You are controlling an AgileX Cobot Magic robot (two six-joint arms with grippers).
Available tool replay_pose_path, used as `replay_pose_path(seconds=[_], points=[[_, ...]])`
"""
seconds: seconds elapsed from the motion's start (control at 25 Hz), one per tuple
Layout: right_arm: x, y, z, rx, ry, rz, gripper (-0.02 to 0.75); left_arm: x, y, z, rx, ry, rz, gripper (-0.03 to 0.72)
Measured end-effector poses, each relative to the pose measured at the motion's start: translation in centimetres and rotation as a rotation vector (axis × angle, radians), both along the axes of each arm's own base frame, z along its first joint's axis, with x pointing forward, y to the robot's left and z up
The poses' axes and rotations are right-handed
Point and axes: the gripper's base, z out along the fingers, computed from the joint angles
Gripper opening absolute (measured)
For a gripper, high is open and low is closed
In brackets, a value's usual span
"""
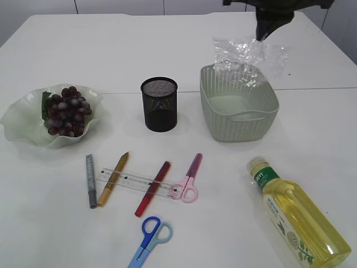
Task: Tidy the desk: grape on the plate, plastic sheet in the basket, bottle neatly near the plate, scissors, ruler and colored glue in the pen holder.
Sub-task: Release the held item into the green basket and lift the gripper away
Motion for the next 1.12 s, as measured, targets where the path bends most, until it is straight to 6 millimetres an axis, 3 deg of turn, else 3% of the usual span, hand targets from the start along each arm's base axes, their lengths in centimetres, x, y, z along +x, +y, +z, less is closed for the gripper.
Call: replay_pose_path(seconds=[0.16,0.6,0.92,1.12], points=[[1.4,-1.0,-1.0,-0.020,-0.004,-0.028,-0.015,0.0,0.0,0.0,0.003,0.000,0.001,0.336],[5.7,-0.5,-5.8,-0.027,-0.039,-0.018,-0.015,0.0,0.4,0.0,0.045,-0.003,0.012,0.324],[7.4,-1.5,-6.7,-0.027,-0.057,-0.047,-0.010,0.0,0.4,0.0,0.047,-0.003,0.012,0.315],[8.1,-1.3,-7.9,-0.020,-0.051,-0.043,0.113,0.0,0.4,0.0,0.047,-0.003,0.012,0.313]])
